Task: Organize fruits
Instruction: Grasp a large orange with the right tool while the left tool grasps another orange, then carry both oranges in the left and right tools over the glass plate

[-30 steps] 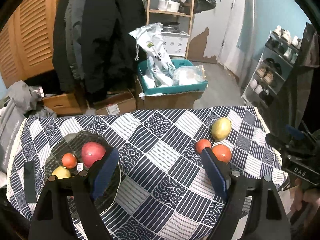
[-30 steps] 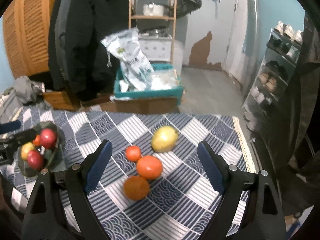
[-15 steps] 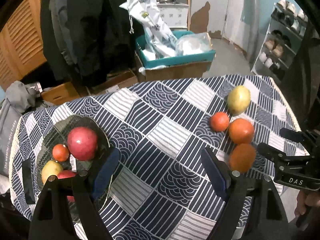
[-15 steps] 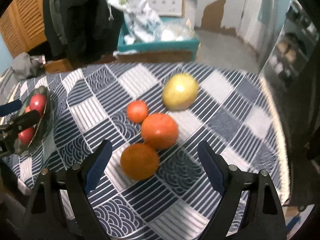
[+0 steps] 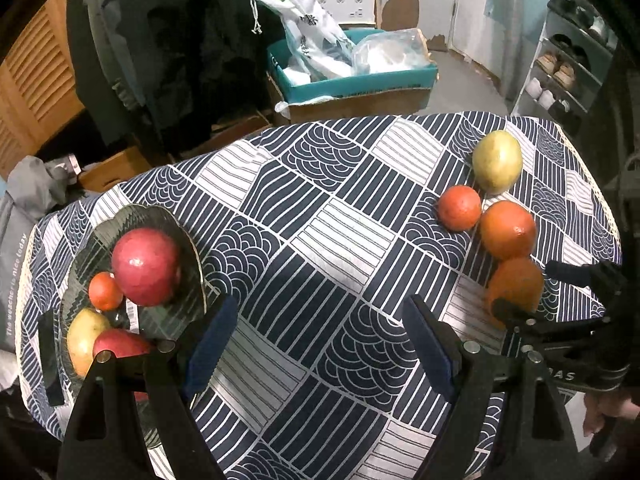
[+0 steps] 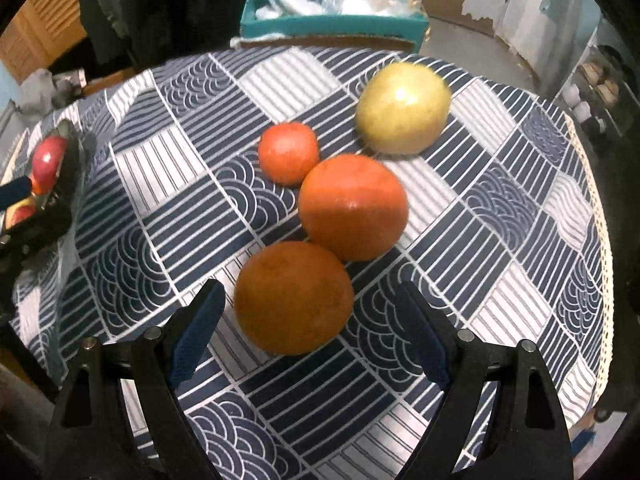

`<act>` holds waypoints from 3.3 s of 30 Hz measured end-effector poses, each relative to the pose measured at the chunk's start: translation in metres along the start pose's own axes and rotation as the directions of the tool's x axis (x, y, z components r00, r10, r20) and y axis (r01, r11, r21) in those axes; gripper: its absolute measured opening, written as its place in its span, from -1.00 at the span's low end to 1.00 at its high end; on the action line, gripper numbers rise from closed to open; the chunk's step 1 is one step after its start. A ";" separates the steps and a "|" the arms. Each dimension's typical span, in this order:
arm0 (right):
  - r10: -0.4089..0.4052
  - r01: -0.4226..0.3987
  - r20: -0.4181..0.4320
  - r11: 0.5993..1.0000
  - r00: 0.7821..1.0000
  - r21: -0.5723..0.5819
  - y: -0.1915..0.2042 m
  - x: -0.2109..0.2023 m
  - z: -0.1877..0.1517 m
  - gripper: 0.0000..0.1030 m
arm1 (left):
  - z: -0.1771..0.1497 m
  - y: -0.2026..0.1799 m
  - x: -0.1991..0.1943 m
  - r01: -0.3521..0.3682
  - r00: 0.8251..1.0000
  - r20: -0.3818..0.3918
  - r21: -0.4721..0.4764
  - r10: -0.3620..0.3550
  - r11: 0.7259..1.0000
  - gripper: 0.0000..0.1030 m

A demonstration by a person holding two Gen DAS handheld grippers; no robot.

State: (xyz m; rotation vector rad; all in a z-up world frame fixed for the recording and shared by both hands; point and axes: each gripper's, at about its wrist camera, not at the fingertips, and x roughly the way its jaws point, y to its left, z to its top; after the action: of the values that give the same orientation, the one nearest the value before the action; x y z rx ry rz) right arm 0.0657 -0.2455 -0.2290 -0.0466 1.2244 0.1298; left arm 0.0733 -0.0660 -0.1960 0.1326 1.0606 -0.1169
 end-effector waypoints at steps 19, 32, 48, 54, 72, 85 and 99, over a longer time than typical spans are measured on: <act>0.026 -0.026 0.004 0.998 1.000 0.054 -0.017 -0.007 -0.007 0.23 | 0.015 -0.011 0.020 0.102 0.994 -0.039 -0.054 -0.105 0.993 0.66; -0.079 0.060 0.132 0.988 0.988 0.141 -0.066 -0.047 0.006 0.23 | 0.052 -0.063 0.038 0.163 0.986 -0.034 -0.006 -0.163 0.987 0.66; -0.086 0.052 0.144 0.972 0.986 0.228 -0.103 -0.031 0.014 0.23 | 0.075 -0.092 0.083 0.223 0.969 -0.098 -0.067 -0.229 0.973 0.66; -0.089 0.052 0.144 0.969 0.986 0.242 -0.108 -0.028 0.017 0.23 | 0.078 -0.099 0.098 0.229 0.963 -0.127 -0.074 -0.237 0.971 0.61; -0.083 0.045 0.142 0.967 0.986 0.251 -0.112 -0.028 0.017 0.23 | 0.072 -0.106 0.108 0.319 0.930 -0.171 -0.063 -0.325 0.946 -0.12; -0.121 0.076 0.195 0.971 0.973 0.226 -0.101 -0.052 0.024 0.23 | 0.080 -0.097 0.049 0.238 0.971 -0.012 0.022 -0.238 0.971 -0.12; -0.165 0.118 0.283 0.978 0.945 0.174 -0.081 -0.096 0.030 0.23 | 0.081 -0.086 -0.021 0.223 0.966 0.120 0.050 -0.228 0.973 -0.12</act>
State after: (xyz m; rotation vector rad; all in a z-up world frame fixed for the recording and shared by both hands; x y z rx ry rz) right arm 0.0717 -0.3302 -0.1317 0.0198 0.9241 -0.0831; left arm 0.1188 -0.1638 -0.1432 0.0362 0.9459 -0.3464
